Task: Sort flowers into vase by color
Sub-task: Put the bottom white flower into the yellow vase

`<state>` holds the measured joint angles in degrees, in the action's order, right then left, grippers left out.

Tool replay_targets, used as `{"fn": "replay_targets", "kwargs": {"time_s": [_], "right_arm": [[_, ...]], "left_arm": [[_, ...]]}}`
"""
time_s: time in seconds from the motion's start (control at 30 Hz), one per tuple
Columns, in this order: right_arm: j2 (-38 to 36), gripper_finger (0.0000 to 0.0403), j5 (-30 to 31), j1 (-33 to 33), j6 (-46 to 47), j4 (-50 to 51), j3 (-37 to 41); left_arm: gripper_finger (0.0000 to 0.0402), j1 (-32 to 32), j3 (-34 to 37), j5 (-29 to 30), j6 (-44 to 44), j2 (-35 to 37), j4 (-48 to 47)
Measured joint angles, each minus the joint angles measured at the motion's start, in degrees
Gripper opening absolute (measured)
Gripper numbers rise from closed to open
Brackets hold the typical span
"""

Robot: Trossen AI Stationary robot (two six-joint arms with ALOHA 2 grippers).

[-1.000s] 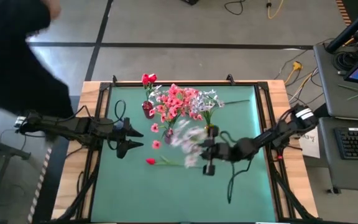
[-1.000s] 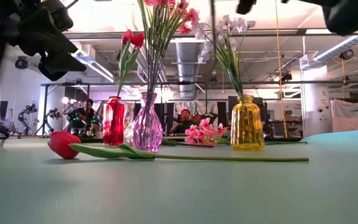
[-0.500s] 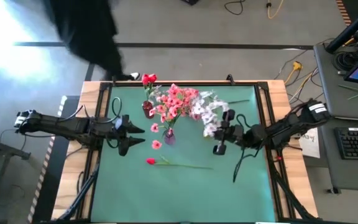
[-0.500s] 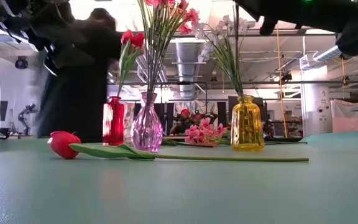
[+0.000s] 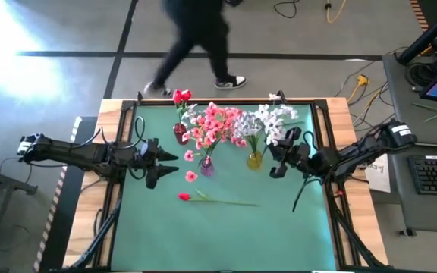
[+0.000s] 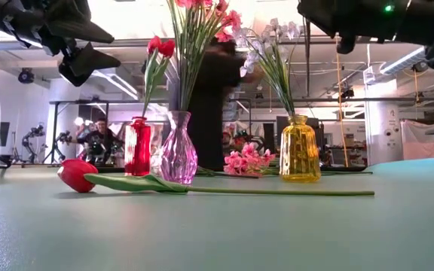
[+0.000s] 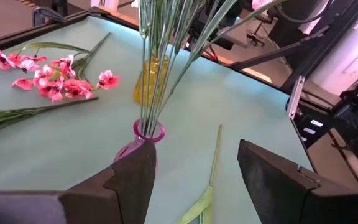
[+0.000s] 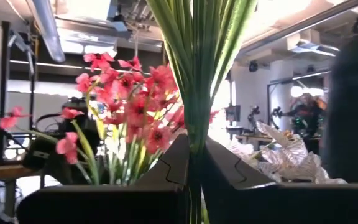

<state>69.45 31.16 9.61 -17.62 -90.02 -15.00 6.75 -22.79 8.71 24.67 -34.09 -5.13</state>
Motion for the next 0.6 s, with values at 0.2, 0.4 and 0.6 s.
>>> {"fn": "replay_targets", "kwargs": {"time_s": [0.2, 0.4, 0.6], "right_arm": [[0.41, 0.0018, 0.0, -2.6, -0.49, 0.05, -1.92], [0.43, 0.0018, -2.76, -2.65, 0.49, 0.04, -0.92], [0.47, 0.0018, -3.08, -2.8, -0.95, 0.05, 0.49]], "left_arm": [[0.0217, 0.0, 0.0, 1.35, -0.2, 0.0, 0.1], [0.0217, -0.01, 0.0, 1.44, -0.2, 0.04, 0.1], [0.0217, -0.09, 0.0, 3.94, -1.65, 0.07, 0.94]]}}
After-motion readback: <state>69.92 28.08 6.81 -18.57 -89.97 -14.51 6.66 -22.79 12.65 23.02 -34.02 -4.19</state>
